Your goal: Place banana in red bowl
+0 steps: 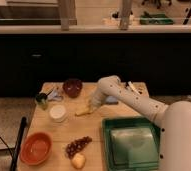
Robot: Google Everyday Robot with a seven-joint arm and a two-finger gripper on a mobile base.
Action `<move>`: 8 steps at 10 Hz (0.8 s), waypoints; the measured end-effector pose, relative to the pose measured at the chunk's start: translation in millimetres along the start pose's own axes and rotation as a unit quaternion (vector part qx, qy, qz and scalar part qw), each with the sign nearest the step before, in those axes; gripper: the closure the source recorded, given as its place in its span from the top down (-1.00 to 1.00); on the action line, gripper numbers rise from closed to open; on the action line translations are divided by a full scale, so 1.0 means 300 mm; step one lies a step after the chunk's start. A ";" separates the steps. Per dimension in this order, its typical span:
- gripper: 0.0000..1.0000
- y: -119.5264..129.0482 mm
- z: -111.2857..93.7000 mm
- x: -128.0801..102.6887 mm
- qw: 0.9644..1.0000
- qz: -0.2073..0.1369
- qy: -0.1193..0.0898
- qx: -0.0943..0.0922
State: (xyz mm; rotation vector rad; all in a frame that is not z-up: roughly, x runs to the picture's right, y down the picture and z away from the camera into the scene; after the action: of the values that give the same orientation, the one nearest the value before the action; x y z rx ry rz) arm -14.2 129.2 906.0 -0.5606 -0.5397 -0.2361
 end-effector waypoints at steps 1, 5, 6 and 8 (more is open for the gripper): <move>-1.00 0.003 -0.009 0.002 1.000 0.000 0.000 0.004; -1.00 0.000 -0.082 0.002 1.000 -0.002 0.008 0.027; -1.00 -0.004 -0.105 -0.001 0.999 -0.003 0.011 0.034; -1.00 -0.013 -0.151 -0.006 0.999 -0.006 0.019 0.049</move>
State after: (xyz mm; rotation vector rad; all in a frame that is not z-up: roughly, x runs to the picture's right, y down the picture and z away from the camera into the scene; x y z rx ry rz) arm 2.0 100.8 874.3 -0.4564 -0.5150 -0.2293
